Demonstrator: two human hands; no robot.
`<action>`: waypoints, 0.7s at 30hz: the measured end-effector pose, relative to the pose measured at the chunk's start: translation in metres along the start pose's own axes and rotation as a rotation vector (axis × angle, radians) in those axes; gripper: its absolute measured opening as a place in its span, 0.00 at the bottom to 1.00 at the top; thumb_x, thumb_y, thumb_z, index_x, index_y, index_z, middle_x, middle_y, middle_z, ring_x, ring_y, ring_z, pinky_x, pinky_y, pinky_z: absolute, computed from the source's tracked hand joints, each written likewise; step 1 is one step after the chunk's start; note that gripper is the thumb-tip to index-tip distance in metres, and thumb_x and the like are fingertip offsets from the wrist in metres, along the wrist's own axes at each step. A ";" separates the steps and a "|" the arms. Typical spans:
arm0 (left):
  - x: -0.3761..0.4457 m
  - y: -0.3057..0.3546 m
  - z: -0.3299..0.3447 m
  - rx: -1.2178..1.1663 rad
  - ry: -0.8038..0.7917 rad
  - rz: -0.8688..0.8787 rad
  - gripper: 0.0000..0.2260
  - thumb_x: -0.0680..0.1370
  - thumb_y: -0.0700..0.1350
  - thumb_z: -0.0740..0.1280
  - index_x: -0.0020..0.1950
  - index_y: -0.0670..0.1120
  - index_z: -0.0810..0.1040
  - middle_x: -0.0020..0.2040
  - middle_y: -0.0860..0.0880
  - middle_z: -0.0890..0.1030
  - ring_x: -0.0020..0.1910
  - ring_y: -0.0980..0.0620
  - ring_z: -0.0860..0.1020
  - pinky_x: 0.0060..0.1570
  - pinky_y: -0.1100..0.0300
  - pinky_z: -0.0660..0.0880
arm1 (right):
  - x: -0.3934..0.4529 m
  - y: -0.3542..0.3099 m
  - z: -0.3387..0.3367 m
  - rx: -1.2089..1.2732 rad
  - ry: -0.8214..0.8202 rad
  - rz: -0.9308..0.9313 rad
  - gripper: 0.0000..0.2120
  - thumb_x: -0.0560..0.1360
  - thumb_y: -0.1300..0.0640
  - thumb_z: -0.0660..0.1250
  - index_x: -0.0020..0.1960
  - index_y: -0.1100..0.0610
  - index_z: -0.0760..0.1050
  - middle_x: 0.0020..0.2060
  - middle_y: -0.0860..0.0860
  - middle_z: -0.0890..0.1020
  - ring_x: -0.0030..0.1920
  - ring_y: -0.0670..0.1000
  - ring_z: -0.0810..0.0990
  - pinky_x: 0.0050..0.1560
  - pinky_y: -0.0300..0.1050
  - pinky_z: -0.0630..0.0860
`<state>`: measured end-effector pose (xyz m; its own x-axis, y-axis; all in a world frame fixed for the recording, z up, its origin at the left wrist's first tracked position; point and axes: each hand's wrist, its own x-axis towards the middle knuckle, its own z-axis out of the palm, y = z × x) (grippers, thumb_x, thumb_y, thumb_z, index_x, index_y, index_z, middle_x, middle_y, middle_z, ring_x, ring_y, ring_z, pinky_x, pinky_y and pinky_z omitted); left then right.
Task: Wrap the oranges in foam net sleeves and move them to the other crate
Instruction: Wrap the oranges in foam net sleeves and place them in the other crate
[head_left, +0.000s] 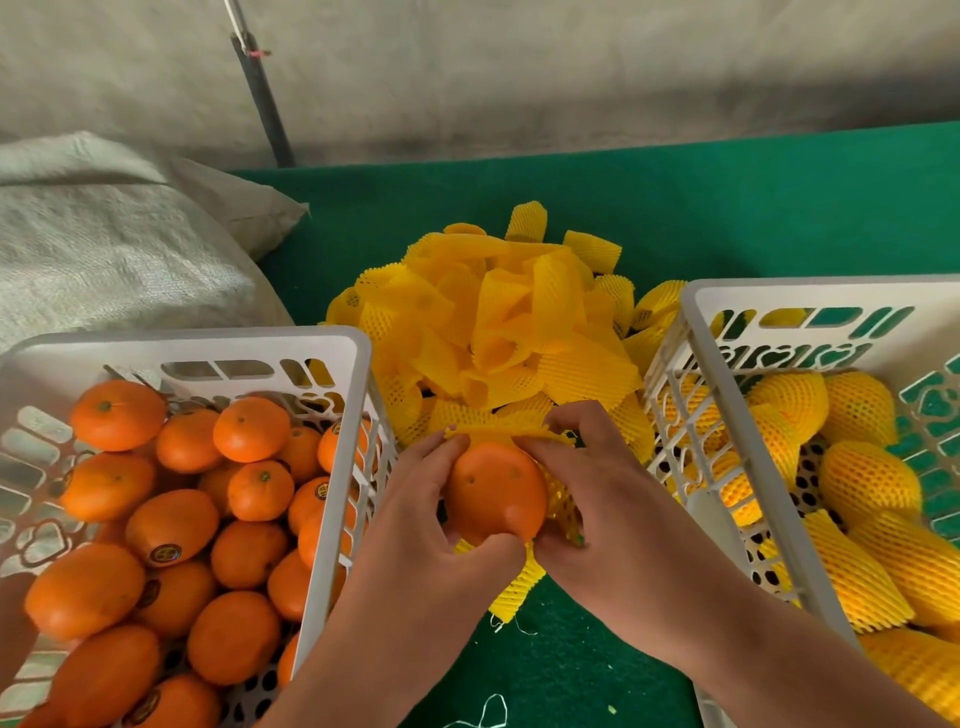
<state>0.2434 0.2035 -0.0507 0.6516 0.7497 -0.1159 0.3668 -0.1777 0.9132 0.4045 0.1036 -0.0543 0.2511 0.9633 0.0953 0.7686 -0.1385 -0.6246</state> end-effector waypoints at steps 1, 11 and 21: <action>0.000 0.001 0.000 -0.010 0.020 0.009 0.35 0.65 0.58 0.74 0.72 0.62 0.71 0.68 0.68 0.70 0.66 0.66 0.72 0.56 0.68 0.78 | 0.000 0.000 0.000 -0.008 0.008 0.004 0.25 0.76 0.52 0.76 0.69 0.40 0.72 0.65 0.38 0.61 0.44 0.29 0.72 0.44 0.22 0.68; -0.005 0.009 0.007 0.297 0.342 0.143 0.29 0.66 0.66 0.76 0.65 0.57 0.78 0.59 0.65 0.74 0.53 0.59 0.79 0.45 0.74 0.75 | -0.004 -0.016 -0.006 -0.019 0.125 -0.099 0.26 0.78 0.50 0.68 0.74 0.40 0.67 0.70 0.41 0.63 0.55 0.38 0.73 0.48 0.24 0.69; -0.006 0.015 0.005 0.356 0.496 0.220 0.25 0.68 0.64 0.78 0.56 0.52 0.77 0.53 0.57 0.77 0.45 0.55 0.79 0.36 0.64 0.77 | -0.006 -0.023 -0.008 -0.075 0.210 -0.289 0.22 0.75 0.55 0.65 0.68 0.47 0.74 0.68 0.42 0.66 0.43 0.39 0.69 0.42 0.26 0.63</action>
<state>0.2482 0.1927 -0.0387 0.3838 0.8620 0.3311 0.5130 -0.4971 0.6998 0.3899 0.0995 -0.0340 0.1262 0.8980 0.4216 0.8646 0.1088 -0.4906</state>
